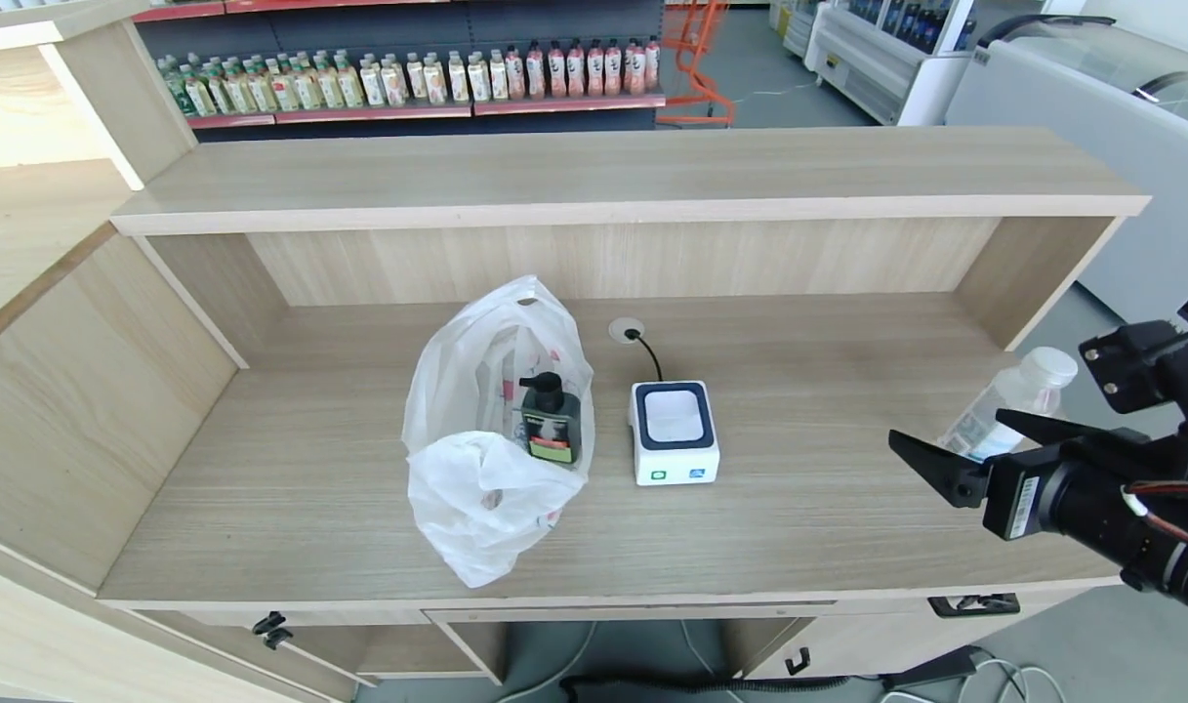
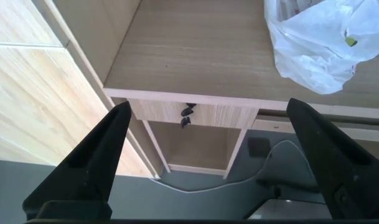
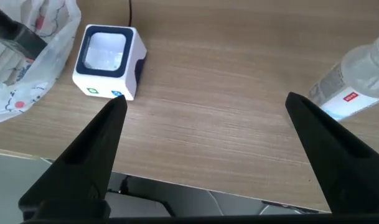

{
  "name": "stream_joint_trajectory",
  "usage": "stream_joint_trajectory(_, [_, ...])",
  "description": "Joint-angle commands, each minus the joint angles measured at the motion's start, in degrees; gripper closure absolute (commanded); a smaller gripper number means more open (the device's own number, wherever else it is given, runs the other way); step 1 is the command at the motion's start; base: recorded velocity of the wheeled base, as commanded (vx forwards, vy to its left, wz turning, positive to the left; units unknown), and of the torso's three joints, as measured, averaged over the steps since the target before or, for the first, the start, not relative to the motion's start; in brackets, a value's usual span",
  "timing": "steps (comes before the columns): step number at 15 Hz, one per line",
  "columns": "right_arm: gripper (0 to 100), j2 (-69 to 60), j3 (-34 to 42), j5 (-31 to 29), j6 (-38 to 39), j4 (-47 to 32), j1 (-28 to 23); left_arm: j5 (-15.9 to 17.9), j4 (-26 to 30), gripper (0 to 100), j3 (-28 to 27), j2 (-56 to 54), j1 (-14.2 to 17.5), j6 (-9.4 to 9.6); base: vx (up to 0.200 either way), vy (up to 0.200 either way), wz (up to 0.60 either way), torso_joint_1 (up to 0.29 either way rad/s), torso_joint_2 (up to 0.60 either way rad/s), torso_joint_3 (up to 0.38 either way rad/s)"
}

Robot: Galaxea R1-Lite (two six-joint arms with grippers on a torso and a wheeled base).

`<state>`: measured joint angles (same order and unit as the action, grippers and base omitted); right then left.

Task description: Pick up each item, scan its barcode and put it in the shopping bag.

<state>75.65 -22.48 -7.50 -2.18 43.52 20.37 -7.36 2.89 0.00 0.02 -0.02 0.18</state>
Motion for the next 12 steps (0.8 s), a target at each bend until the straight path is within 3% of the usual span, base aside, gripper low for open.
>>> stream_joint_trajectory(1, [0,0.9,0.4,0.1,0.3,0.1,-1.5,0.0,0.0,0,0.0,0.1,-0.1,-0.01,0.0,-0.2,0.0,0.007,0.0,-0.002])
stream_joint_trajectory(7, [0,1.9,0.7,0.0,1.6,0.1,-1.6,0.0,0.0,0,0.0,0.1,-0.1,0.08,0.0,-0.2,0.0,0.002,0.0,0.003])
stream_joint_trajectory(10, [0,3.3,0.7,-0.2,1.7,0.2,-4.1,0.0,0.0,0,0.0,0.1,-0.1,0.08,0.0,-0.2,0.0,-0.001,0.0,0.004])
stream_joint_trajectory(12, [0,4.9,0.3,-4.3,4.9,0.2,-4.7,-0.1,0.0,0,0.0,0.1,-0.1,-0.01,0.0,-0.1,0.0,-0.001,0.0,0.006])
